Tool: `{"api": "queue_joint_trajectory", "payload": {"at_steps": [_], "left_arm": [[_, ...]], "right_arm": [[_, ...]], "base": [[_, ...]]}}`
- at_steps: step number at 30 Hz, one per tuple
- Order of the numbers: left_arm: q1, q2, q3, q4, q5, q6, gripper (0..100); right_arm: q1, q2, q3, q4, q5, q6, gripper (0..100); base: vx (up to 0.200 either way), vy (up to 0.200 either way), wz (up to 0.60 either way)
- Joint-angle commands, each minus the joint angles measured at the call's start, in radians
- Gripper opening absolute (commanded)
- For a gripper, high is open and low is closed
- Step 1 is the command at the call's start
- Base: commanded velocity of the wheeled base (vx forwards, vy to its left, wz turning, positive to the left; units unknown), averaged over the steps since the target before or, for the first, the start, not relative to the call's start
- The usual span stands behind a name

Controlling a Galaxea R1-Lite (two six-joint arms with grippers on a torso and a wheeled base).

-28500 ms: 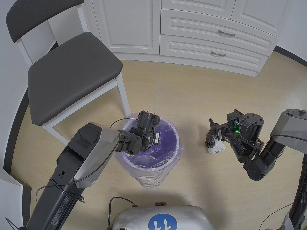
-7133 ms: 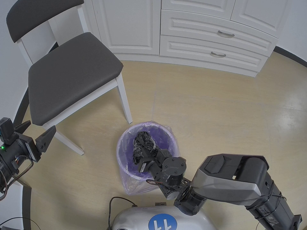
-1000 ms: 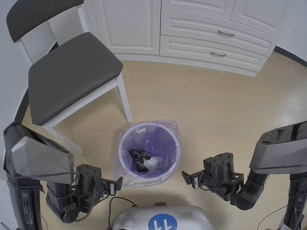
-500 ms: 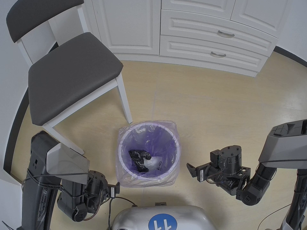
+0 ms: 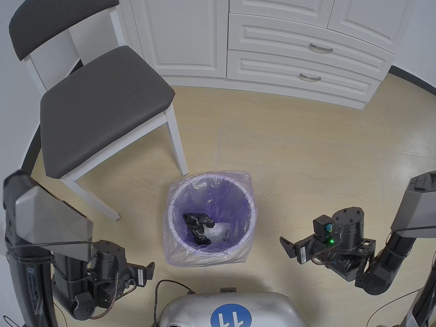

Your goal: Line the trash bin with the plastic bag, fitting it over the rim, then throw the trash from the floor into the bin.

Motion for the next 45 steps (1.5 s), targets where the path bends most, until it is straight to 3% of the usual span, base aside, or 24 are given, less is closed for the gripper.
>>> {"api": "queue_joint_trajectory", "payload": {"at_steps": [1,6,9,13,16,18,25,28,30,34,38,45], "left_arm": [[-0.001,-0.281,0.084,0.045,-0.013,-0.003,100],[-0.003,-0.436,0.084,0.076,-0.014,0.008,100],[0.0,-0.593,0.084,0.144,-0.023,0.074,100],[-0.006,-0.754,0.084,0.239,-0.028,0.08,100],[-0.011,-0.886,0.084,0.325,-0.027,0.097,100],[-0.011,-0.982,0.084,0.394,-0.027,0.109,100],[-0.011,-1.248,0.007,0.667,-0.025,0.111,100],[-0.009,-1.433,-0.102,0.95,-0.02,0.111,100],[-0.008,-1.479,-0.131,1.019,-0.019,0.111,100],[-0.006,-1.639,-0.228,1.257,-0.019,0.109,100],[0.008,-1.691,-0.24,1.294,-0.014,0.109,100],[0.072,-1.762,-0.239,1.297,-0.014,0.111,100]], "right_arm": [[-0.007,-0.171,0.127,-0.005,0.002,-0.03,100],[-0.024,-0.265,0.193,-0.009,0.002,-0.027,100],[-0.048,-0.363,0.248,-0.006,-0.001,-0.022,100],[-0.055,-0.461,0.311,-0.005,-0.015,-0.018,100],[-0.056,-0.562,0.346,0.018,-0.089,-0.016,100],[-0.067,-0.642,0.345,0.074,-0.156,-0.018,100],[-0.087,-0.912,0.326,0.245,-0.218,-0.024,100],[-0.116,-1.102,0.248,0.431,-0.296,-0.03,100],[-0.125,-1.162,0.222,0.499,-0.305,-0.031,100],[-0.183,-1.434,0.124,0.851,-0.31,-0.03,100],[-0.289,-1.547,0.076,0.98,-0.302,-0.024,100],[-0.44,-1.688,0.079,0.985,-0.268,-0.03,100]], "base": [[0.0,0.0,0.0],[0.0,0.0,0.0],[0.0,0.0,0.0],[0.0,0.0,0.0],[0.0,0.0,0.0],[0.0,0.0,0.0],[0.0,0.0,0.0],[0.0,0.0,0.0],[0.0,0.0,0.0],[0.0,0.0,0.0],[0.0,0.0,0.0],[0.0,0.0,0.0]]}}
